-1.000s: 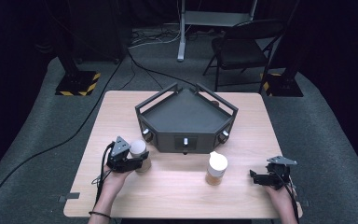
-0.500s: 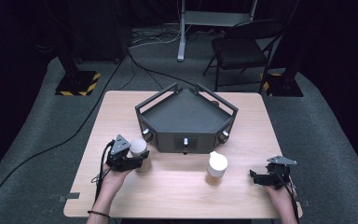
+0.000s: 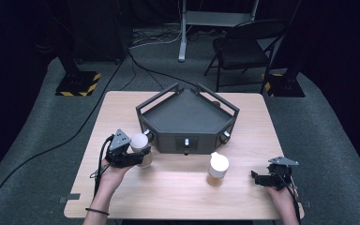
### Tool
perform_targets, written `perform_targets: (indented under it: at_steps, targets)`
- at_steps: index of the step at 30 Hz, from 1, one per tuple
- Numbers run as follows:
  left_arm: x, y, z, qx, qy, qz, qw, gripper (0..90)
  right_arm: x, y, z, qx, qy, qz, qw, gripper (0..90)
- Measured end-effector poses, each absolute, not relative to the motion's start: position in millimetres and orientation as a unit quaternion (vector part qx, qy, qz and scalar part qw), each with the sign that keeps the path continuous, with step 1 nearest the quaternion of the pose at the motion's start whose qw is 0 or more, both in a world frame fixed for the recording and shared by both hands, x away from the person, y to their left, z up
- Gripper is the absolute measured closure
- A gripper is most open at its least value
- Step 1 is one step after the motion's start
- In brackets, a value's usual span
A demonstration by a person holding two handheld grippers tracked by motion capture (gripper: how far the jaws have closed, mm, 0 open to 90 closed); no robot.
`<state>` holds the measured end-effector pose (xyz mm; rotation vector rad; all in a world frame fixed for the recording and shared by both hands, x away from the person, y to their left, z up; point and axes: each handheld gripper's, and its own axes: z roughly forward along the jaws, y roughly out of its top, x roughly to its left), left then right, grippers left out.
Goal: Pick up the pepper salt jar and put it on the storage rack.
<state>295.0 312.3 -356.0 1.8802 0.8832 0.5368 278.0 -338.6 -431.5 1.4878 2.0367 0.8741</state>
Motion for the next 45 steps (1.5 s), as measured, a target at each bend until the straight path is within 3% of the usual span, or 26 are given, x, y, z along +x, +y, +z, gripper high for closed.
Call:
perform_targets:
  at_steps: [45]
  targets:
    - [313.5, 297.2, -282.3, 0.768, 0.334, 0.247, 0.488, 33.9, 278.2, -338.8, -431.4, 0.541, 0.743, 0.318, 0.233, 0.0]
